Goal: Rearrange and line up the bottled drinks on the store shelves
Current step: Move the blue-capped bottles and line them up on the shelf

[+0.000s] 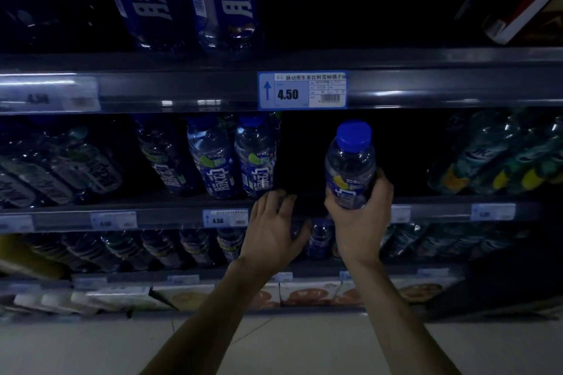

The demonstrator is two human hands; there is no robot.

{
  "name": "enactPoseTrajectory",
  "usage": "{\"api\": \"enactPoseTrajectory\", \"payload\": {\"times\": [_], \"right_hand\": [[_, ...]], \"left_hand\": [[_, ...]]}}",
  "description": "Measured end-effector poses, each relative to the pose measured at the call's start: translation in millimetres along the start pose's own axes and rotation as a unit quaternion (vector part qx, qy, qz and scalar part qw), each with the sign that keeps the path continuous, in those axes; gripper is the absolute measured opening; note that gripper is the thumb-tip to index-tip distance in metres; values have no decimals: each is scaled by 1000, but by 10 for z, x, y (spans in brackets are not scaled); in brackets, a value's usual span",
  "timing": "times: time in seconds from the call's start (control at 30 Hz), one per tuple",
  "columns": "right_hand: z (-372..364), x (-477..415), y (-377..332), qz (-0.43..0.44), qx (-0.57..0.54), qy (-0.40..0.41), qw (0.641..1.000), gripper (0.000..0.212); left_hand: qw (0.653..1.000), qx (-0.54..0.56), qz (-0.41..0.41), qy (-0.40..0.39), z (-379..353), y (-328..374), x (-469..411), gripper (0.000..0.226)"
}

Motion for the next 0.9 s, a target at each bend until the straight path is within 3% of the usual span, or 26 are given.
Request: {"api": "enactPoseTrajectory", "payload": {"times": [0.3, 0.67, 0.9], "right_hand": [[298, 258, -667, 10, 35, -11, 999, 72], [391, -45, -1747, 32, 17, -35, 999, 80], [308, -491, -2262, 39, -11, -46, 998, 74]], "left_hand": [[998, 38, -17, 37, 790, 9, 96, 56], [980, 33, -99, 170, 2095, 293, 5, 45], [990, -64, -20, 126, 2417, 228, -252, 65]]}}
Point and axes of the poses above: each hand's wrist, its own x-axis away from the middle knuckle, its own z-axis out of the back of the hand, y = z × x, the point moved 4 cm from there along -x, towards the middle knuckle, and after that the axes turned 9 degrees about -x, right-handed, at the moved point
